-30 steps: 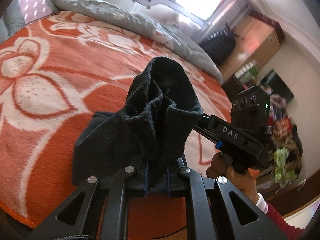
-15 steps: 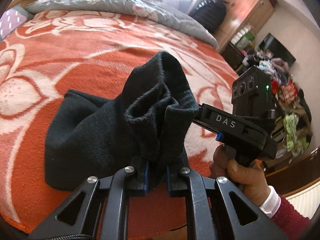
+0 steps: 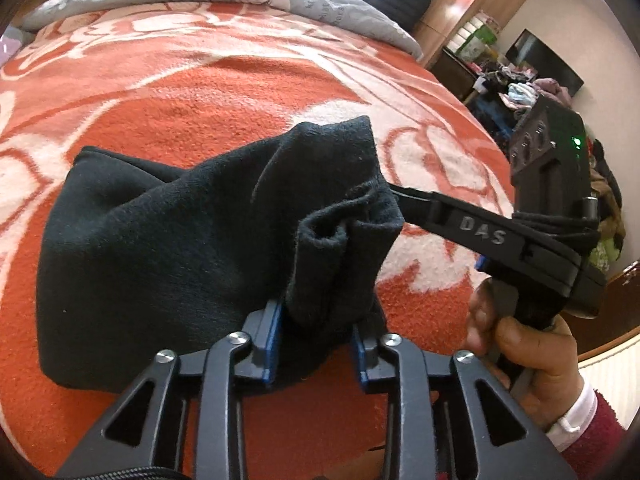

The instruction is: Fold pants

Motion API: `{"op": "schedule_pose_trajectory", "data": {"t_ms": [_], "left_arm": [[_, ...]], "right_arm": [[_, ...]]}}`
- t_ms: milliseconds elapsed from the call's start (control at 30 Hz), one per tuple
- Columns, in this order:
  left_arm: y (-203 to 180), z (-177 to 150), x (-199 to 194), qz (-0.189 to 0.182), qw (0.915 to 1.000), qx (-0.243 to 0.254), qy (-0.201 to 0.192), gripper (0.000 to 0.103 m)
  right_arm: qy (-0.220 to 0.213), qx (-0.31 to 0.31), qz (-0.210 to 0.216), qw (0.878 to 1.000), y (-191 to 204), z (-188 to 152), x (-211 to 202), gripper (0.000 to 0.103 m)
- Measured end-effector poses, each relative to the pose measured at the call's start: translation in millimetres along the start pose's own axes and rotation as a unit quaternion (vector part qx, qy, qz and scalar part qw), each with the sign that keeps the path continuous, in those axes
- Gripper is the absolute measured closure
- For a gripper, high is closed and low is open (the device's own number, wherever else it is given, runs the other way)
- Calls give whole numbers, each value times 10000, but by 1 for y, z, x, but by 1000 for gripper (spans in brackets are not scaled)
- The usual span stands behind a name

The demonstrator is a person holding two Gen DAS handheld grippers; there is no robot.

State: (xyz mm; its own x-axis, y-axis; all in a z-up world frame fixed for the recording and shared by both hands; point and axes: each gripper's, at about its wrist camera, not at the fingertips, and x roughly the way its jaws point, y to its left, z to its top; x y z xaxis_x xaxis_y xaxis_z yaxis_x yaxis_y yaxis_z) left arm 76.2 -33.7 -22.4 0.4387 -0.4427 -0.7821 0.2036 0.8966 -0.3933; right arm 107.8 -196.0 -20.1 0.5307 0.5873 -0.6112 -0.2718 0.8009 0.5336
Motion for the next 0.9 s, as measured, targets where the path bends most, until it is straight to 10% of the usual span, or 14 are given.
{"op": "schedule_pose_trajectory", "data": {"t_ms": [167,467,900], "left_arm": [[2,-1,-9,-271,9996,59,10,51],[17,-9,-42,-503,9987,23,-125,46],[95,14,-83,90,9940,-902,-608,43]], "right_arm": [[-222,241,-244,9992,-6,-3,-21,52],[-523,486,-330,9969,0,-6,-46,44],[-549,234,-490,9970,34,-13,-49,36]]}}
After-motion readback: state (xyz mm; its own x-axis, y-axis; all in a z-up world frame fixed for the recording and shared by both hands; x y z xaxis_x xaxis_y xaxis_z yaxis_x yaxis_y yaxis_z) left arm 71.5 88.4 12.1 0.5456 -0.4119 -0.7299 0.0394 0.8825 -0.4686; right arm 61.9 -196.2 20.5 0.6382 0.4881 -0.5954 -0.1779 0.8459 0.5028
